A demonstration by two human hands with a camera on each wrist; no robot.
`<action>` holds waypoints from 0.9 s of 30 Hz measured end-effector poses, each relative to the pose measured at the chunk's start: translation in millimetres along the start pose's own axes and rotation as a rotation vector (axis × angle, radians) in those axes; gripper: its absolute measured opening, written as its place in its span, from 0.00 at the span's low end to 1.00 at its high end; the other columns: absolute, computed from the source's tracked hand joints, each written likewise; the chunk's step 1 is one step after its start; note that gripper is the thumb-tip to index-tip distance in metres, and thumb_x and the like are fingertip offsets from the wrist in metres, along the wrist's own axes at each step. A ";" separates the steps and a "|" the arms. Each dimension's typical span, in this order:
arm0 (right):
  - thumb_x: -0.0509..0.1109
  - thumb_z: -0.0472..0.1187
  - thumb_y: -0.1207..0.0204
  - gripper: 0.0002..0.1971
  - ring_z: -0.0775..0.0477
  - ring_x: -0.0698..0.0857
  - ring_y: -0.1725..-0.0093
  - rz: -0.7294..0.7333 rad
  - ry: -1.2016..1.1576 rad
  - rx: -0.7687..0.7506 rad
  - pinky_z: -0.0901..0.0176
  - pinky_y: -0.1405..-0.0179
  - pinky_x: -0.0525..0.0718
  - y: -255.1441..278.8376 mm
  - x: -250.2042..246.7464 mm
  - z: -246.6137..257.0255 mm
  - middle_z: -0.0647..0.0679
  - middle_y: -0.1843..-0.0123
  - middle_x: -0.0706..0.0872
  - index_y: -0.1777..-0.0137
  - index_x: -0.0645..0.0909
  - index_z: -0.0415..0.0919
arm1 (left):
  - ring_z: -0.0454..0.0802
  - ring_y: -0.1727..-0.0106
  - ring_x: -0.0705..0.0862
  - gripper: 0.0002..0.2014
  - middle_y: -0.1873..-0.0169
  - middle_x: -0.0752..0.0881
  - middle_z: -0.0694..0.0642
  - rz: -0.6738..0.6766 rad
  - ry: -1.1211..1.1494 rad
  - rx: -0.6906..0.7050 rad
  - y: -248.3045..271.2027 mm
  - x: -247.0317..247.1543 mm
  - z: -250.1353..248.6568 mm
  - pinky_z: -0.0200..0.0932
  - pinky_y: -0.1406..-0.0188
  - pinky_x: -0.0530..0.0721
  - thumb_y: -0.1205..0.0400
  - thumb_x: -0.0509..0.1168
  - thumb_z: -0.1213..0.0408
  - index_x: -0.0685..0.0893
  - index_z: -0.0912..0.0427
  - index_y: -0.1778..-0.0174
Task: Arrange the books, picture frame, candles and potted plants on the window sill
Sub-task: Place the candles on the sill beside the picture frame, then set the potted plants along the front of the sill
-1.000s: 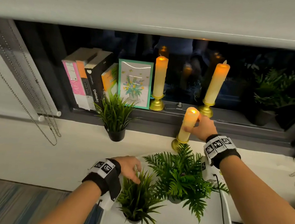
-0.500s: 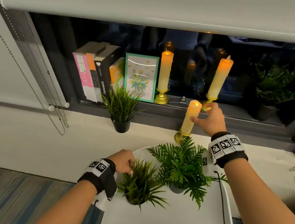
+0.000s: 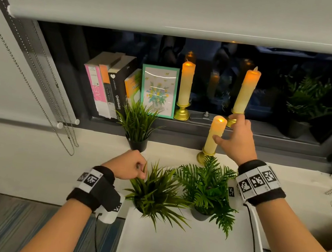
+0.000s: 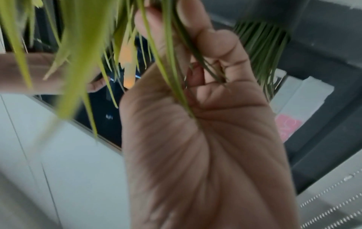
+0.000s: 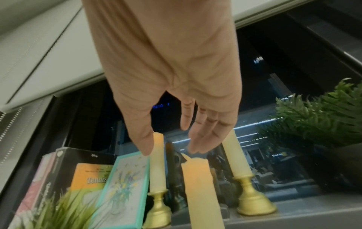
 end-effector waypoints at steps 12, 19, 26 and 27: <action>0.75 0.32 0.28 0.18 0.46 0.84 0.56 0.434 -0.067 -0.209 0.55 0.54 0.85 27.1 28.7 27.4 0.47 0.51 0.82 0.41 0.77 0.42 | 0.40 0.66 0.82 0.13 0.62 0.90 0.50 -0.348 0.063 0.038 19.4 -81.7 -38.4 0.39 0.59 0.79 0.22 0.71 0.73 0.83 0.65 0.74; 0.81 0.41 0.31 0.32 0.69 0.78 0.52 0.568 -0.110 -0.364 0.79 0.57 0.79 46.0 48.6 47.7 0.59 0.39 0.77 0.27 0.73 0.46 | 0.55 0.54 0.88 0.06 0.60 0.90 0.50 -0.620 0.244 0.140 12.5 -104.9 -59.6 0.53 0.47 0.87 0.22 0.70 0.74 0.90 0.65 0.63; 0.53 0.29 0.14 0.12 0.70 0.86 0.65 0.417 -0.278 -0.380 0.75 0.64 0.83 42.7 60.8 70.0 0.50 0.52 0.79 0.45 0.74 0.45 | 0.48 0.63 0.85 0.08 0.63 0.89 0.50 -0.617 0.191 0.226 -2.8 -96.7 -84.6 0.47 0.58 0.85 0.21 0.70 0.71 0.89 0.64 0.66; 0.50 0.28 0.14 0.15 0.65 0.87 0.64 0.420 -0.299 -0.343 0.71 0.64 0.85 43.7 63.3 71.7 0.49 0.52 0.80 0.47 0.73 0.46 | 0.53 0.65 0.84 0.08 0.65 0.89 0.55 -0.612 0.171 0.233 -4.8 -95.4 -86.5 0.48 0.60 0.83 0.21 0.70 0.70 0.88 0.64 0.66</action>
Point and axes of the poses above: each hand's wrist, its own y-axis away from the middle knuckle, its own x-axis out of the palm, z = x × y, the point moved 2 cm from there along -y, towards the middle knuckle
